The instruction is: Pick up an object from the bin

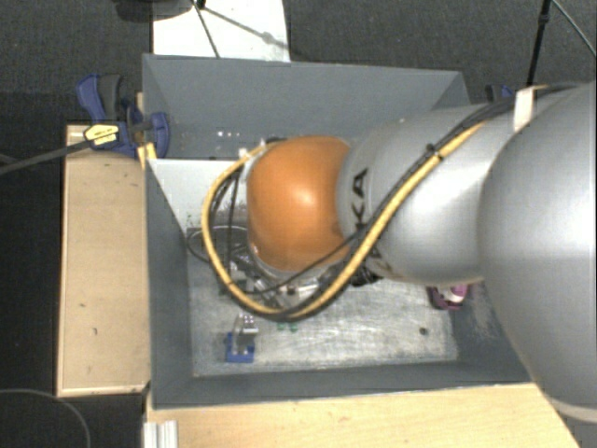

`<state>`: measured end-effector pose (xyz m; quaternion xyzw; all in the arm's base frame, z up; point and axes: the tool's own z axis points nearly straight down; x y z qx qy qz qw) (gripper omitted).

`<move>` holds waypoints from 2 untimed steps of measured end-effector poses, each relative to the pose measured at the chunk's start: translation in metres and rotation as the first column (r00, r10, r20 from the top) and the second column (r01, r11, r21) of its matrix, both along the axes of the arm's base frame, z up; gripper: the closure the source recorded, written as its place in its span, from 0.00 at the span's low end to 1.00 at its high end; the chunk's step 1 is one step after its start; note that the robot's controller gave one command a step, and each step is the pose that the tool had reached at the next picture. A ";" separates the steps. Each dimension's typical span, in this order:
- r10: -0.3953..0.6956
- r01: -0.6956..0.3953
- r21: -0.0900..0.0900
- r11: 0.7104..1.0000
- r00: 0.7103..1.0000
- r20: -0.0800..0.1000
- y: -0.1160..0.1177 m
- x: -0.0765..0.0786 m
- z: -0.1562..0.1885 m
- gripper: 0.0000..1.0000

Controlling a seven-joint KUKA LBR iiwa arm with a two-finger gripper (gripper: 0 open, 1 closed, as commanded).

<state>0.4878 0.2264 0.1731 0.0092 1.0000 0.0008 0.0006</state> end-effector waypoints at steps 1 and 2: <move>0.103 -0.103 0.001 0.995 0.995 0.011 -0.024 -0.005 -0.102 0.00; 0.098 -0.098 0.003 0.995 0.995 0.010 -0.022 -0.006 -0.100 1.00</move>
Offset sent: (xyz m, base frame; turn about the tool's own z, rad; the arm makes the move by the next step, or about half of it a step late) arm -0.0090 -0.0235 -0.1031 -0.1066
